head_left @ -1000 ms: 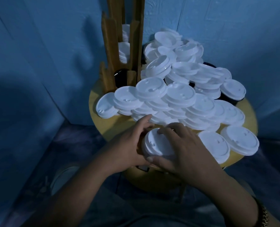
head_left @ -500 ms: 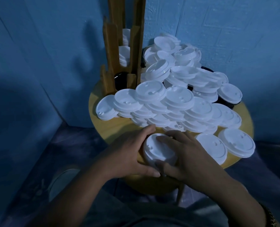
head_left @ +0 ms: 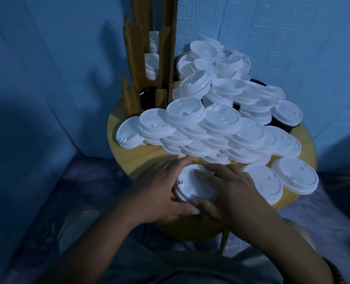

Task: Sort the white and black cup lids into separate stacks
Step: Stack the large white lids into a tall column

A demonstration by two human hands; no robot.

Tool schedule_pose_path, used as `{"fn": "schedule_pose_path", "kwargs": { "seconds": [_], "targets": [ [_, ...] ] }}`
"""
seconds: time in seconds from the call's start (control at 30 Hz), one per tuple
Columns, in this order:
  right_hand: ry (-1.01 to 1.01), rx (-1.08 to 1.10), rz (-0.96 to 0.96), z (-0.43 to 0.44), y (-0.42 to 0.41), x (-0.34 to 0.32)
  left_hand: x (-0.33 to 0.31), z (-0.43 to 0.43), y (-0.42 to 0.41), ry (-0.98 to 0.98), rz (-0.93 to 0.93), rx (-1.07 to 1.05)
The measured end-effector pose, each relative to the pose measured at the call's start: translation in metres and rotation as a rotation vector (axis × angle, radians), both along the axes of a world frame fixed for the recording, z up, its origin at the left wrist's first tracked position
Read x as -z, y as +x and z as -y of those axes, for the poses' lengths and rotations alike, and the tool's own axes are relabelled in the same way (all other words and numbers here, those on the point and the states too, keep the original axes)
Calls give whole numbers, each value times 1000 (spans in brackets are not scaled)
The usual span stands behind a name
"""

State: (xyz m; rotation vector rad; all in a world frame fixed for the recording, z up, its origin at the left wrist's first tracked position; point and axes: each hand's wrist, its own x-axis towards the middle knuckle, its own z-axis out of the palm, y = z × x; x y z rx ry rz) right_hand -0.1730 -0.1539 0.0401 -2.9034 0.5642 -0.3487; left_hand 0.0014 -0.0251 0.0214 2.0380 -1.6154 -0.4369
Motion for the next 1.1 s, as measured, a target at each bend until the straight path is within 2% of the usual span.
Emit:
{"fn": "schedule_pose_path", "kwargs": {
  "seconds": [0.17,0.37,0.6,0.87,1.0,1.1],
  "targets": [
    [-118,55,-14,4,-12,-2,-3,1,-2,9,-46,-15],
    [-130,358,-19,22,-68,2,-6,3,-6,19,-8,-25],
    [-88,279,43,17,-71,7,-5,7,-14,13,42,-38],
    [147,255,-175,21,-65,-9,-8,4,-13,4,25,-31],
    [244,315,-16,19,-60,-9,-9,3,-13,15,-1,-53],
    [247,370,187,13,-57,-12,-10,5,-16,31,-2,-59]
  ]
}}
